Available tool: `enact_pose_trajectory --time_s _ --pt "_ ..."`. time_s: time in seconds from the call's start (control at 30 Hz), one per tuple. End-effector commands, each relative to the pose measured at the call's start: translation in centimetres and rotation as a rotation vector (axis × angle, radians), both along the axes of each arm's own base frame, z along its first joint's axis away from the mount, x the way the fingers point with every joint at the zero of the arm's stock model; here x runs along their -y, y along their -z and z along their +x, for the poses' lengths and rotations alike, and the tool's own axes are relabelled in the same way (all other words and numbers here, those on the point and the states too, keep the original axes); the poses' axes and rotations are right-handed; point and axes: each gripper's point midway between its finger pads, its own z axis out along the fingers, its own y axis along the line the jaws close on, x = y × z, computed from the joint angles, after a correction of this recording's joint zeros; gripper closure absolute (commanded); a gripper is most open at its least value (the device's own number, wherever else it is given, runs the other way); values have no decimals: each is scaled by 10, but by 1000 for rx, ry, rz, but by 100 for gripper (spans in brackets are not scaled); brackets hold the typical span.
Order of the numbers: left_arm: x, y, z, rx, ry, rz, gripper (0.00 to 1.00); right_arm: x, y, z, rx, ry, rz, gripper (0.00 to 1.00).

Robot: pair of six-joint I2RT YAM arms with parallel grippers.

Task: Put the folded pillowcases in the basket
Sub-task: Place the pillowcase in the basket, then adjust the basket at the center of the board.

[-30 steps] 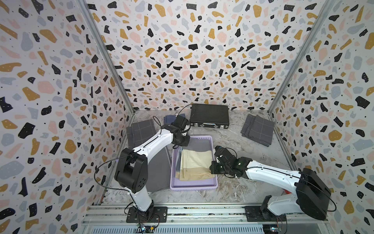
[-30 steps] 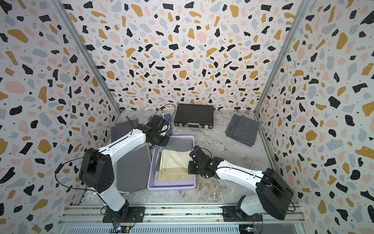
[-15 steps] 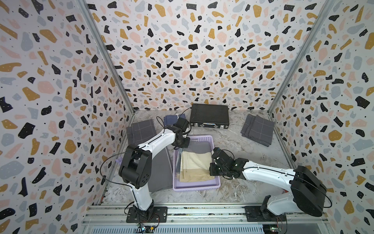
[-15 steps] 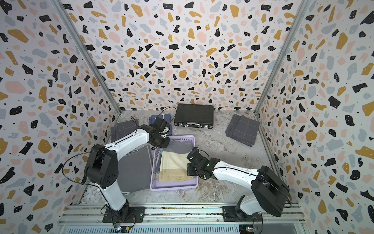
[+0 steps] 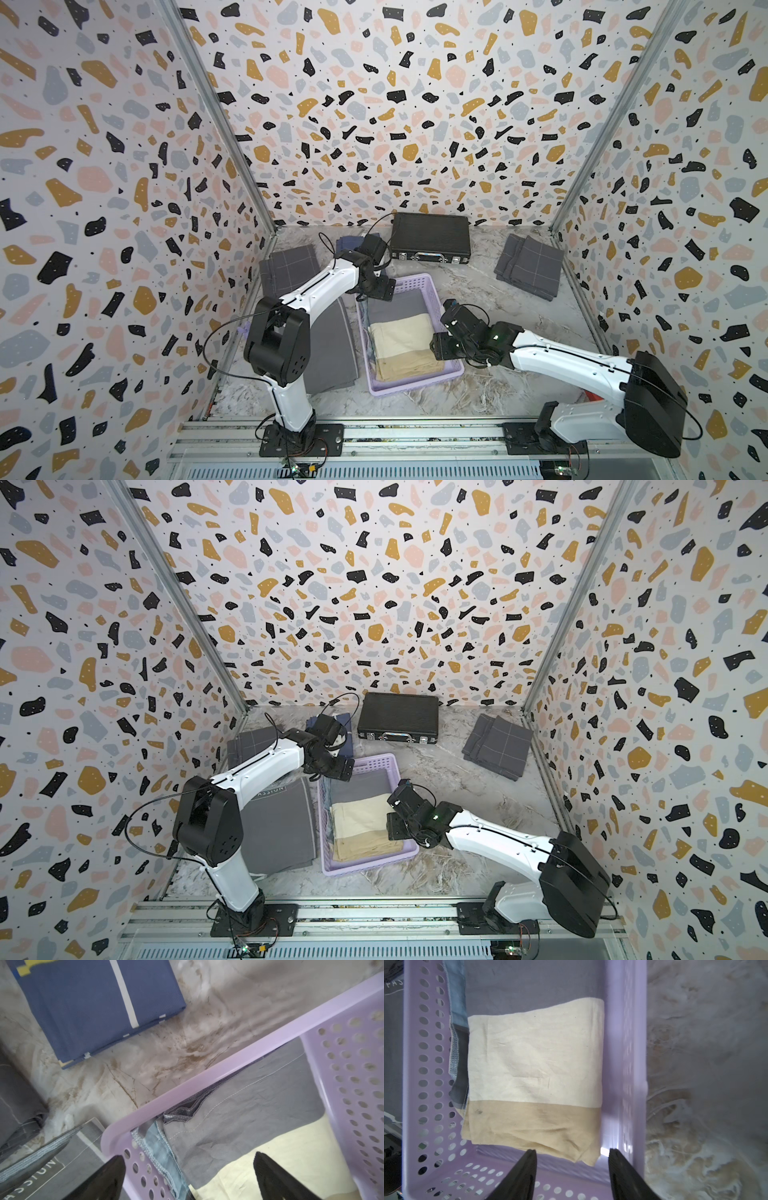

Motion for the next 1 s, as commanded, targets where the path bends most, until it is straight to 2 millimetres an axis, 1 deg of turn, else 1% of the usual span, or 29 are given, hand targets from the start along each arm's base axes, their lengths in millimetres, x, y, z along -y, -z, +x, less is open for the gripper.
enact_pose_trajectory --time_s 0.0,0.07,0.13,0.17,0.23,0.27,0.3,0.37,0.4,0.43,0.47,0.5,0.57,0.6,0.63,0.67,0.73,0.77,0.8,0.83,0.9,0.97 --pt "-1 -59 -5 107 -29 -81 0 16 -38 8 107 -7 -64 40" --pt "-10 -75 -14 140 -57 -82 0 31 -51 18 169 -5 -143 40" --pt "-23 -75 -29 137 -114 -74 0 50 -60 31 202 17 -206 39" --pt "-29 -69 -39 119 -143 -70 0 62 -63 40 204 43 -221 39" --pt "-41 -47 -55 71 -209 -49 0 75 -62 52 182 66 -213 38" --pt "-47 -33 -63 42 -240 -33 0 75 -61 58 172 49 -198 38" --pt "-51 -22 -69 17 -275 -24 0 70 -58 61 169 14 -184 37" --pt "-56 -1 -80 -30 -353 -33 0 57 -52 65 166 -77 -177 34" --pt "-56 6 -84 -41 -395 -52 0 55 -47 68 163 -100 -199 33" --pt "-52 14 -87 -50 -418 -98 0 62 -45 76 169 -89 -252 32" --pt "-52 19 -89 -49 -447 -123 0 75 -46 87 173 -41 -307 32" --pt "-55 21 -91 -36 -476 -125 0 86 -48 97 172 3 -325 32" --pt "-57 20 -89 9 -496 -142 0 108 -50 117 135 96 -280 32" --pt "-57 19 -87 23 -495 -151 0 115 -50 124 111 129 -243 33" --pt "-53 18 -83 35 -483 -165 0 117 -51 131 89 141 -186 35" --pt "-50 19 -80 32 -472 -171 0 114 -51 137 77 138 -140 36" --pt "-42 23 -74 19 -445 -185 0 101 -50 141 71 101 -80 36" --pt "-39 26 -72 11 -443 -185 0 107 -47 145 64 138 -106 36" --pt "-36 29 -69 12 -436 -193 0 117 -45 150 69 180 -143 35" --pt "-32 34 -66 6 -426 -197 0 132 -42 156 72 241 -176 33" --pt "-25 44 -63 -20 -406 -203 0 165 -37 169 49 374 -185 32" --pt "-15 54 -60 -47 -379 -215 0 208 -31 181 25 532 -209 32"
